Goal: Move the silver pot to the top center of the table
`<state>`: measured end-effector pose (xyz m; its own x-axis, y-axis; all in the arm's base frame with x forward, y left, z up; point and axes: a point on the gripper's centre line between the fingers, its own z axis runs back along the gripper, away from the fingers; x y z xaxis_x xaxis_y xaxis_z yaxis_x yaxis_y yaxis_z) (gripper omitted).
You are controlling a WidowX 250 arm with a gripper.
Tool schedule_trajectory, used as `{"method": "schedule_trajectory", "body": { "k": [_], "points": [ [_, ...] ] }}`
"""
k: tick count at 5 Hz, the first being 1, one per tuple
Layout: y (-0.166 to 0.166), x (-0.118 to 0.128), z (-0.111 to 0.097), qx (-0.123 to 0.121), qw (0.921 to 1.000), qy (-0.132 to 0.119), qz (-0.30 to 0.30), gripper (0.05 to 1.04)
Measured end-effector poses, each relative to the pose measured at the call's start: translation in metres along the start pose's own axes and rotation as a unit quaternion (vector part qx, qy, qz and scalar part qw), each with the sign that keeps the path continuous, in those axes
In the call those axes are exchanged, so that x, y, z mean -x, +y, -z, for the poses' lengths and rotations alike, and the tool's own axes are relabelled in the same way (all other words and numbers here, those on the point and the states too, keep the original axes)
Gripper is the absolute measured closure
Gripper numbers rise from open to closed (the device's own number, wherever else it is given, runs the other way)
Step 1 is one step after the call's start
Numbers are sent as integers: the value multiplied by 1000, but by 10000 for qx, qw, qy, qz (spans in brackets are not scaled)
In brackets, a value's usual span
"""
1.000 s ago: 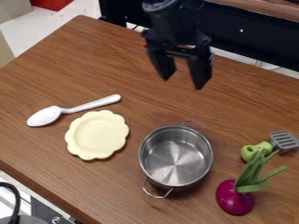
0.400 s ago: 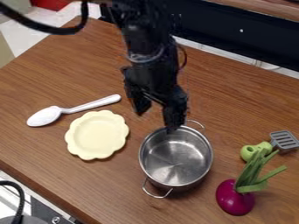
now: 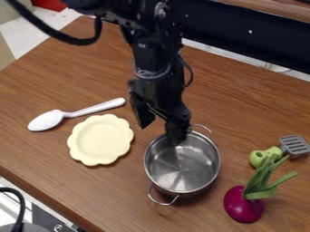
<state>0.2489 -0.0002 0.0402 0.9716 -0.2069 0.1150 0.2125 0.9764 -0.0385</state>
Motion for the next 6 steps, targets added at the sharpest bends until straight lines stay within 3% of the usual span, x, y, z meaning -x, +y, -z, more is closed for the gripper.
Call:
{"method": "schedule_trajectory", "body": {
  "k": [2, 3, 4, 5, 6],
  "points": [
    [0, -4, 17, 216, 9989, -127, 400, 85],
    [1, -2, 32, 86, 9991, 25, 420, 85],
    [-3, -4, 38, -64, 9977, 17, 680, 136],
    [-5, -1, 42, -236, 9932, 1, 1138, 412],
    [-6, 3, 42, -98, 9910, 99, 1333, 708]
  ]
}}
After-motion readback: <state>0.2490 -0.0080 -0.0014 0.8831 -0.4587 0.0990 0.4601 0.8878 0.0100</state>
